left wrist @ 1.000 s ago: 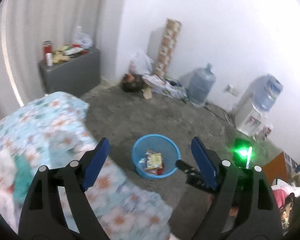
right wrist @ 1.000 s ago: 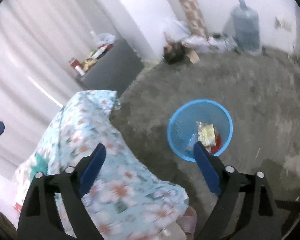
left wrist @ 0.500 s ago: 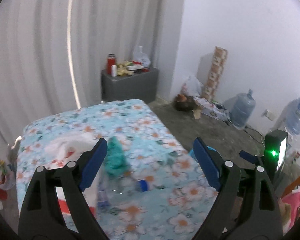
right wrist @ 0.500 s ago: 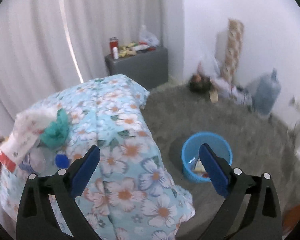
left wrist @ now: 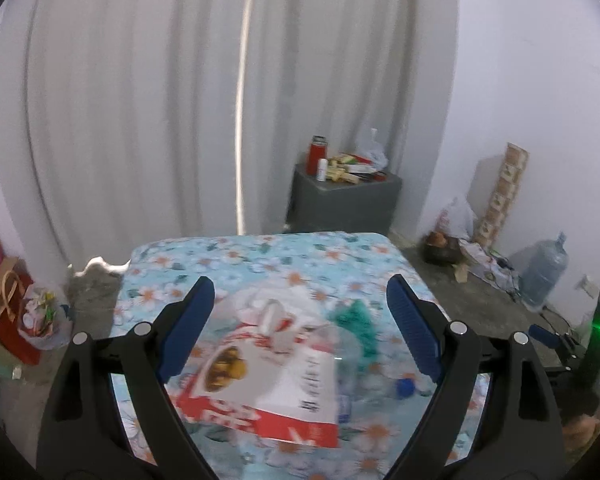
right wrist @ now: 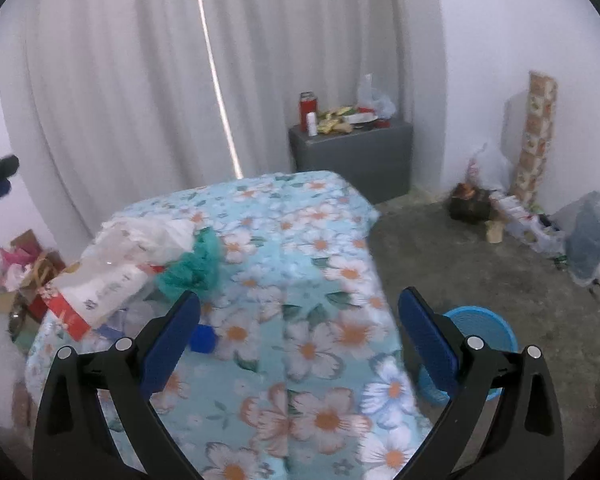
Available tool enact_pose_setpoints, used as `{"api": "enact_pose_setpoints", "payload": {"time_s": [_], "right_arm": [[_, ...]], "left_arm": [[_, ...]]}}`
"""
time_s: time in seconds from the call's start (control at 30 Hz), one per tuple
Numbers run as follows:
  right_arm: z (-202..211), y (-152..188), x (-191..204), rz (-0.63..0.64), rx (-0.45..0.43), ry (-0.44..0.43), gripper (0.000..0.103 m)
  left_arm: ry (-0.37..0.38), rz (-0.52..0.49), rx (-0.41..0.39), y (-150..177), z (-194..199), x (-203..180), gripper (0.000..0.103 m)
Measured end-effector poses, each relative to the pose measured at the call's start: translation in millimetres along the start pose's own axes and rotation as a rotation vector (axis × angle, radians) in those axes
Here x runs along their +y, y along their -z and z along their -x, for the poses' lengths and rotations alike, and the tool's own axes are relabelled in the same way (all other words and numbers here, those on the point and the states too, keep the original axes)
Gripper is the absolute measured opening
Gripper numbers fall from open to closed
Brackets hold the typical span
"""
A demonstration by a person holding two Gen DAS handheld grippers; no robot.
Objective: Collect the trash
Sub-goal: 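Move the left tool to the white plastic while the right tool nears the teal cloth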
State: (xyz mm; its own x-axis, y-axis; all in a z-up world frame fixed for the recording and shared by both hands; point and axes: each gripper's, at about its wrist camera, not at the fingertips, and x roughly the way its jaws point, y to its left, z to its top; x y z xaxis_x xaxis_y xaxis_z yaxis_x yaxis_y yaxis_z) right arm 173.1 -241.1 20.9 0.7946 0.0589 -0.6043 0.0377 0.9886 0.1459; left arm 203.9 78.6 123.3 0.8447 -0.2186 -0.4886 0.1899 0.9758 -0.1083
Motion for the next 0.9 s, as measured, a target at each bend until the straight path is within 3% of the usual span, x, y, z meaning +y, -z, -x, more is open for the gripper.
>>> {"api": "enact_pose_setpoints", "payload": {"time_s": [0.17,0.33,0.5,0.9], "right_arm": [[-16,-5,2,-0.057,0.05,-0.118,0.096],[-40,-10,5,-0.099,0.118,-0.216,0.096],[-62,-20,4,-0.157,0.18,-0.3,0.09],[-148,-49,11,-0.283,0.381,-0.447,0.074]], "left_arm": [[0.027,0.083,0.075,3,-25,39,0.083],[0.108,0.121,0.164,7,-62,63,0.083],[0.158,0.038,0.248,6,-99,60,0.083],[0.229,-0.036,0.312,0,-141,53,0.06]]}}
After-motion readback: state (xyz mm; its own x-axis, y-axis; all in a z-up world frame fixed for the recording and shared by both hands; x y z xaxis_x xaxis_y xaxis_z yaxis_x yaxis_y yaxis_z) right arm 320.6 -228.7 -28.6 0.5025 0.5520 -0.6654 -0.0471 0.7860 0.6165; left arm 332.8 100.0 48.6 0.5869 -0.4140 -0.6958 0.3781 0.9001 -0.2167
